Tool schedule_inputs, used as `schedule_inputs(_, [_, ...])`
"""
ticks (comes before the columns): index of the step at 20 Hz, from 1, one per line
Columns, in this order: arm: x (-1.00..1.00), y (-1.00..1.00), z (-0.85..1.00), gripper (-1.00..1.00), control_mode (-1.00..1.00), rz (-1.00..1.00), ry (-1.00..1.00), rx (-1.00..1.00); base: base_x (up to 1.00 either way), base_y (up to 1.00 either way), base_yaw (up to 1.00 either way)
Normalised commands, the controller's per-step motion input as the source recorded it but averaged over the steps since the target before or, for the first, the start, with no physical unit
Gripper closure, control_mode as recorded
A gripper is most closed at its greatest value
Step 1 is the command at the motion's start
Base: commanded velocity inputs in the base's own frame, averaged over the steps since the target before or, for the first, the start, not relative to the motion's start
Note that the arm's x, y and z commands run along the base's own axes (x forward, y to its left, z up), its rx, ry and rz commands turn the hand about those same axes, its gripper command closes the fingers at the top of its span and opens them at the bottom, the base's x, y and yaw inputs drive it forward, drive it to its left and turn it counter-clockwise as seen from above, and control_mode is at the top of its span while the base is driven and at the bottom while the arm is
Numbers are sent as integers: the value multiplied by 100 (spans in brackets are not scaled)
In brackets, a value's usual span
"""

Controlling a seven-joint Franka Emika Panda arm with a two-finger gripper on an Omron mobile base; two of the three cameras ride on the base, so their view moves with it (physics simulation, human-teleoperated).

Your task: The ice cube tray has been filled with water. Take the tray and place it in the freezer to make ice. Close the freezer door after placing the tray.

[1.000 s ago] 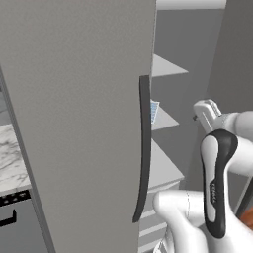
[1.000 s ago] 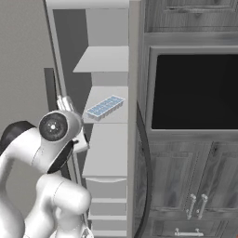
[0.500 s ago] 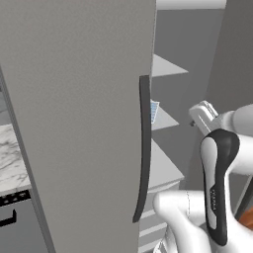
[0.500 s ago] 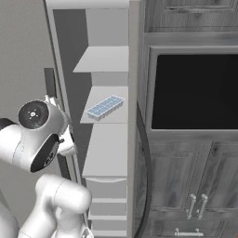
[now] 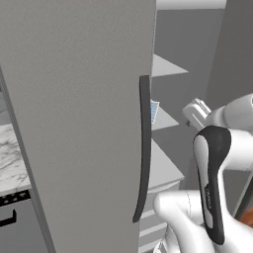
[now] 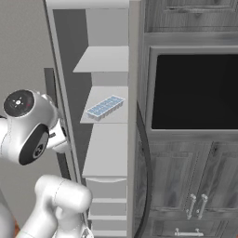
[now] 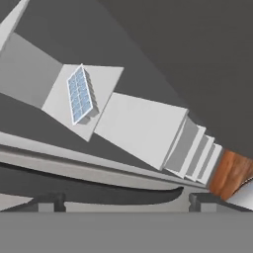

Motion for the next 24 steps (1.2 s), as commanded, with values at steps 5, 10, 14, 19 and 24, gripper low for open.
schedule_inputs(5, [0,0,0,-100,100,0,0,0,-35,9,0])
schedule_inputs(10, [0,0,0,-100,100,0,0,0,-46,0,5])
schedule_inputs(14, [0,0,0,-100,100,0,0,0,-48,0,12])
schedule_inputs(19, [0,0,0,-100,100,0,0,0,-29,-5,17])
schedule_inputs(24, [0,0,0,-100,100,0,0,0,-22,-8,23])
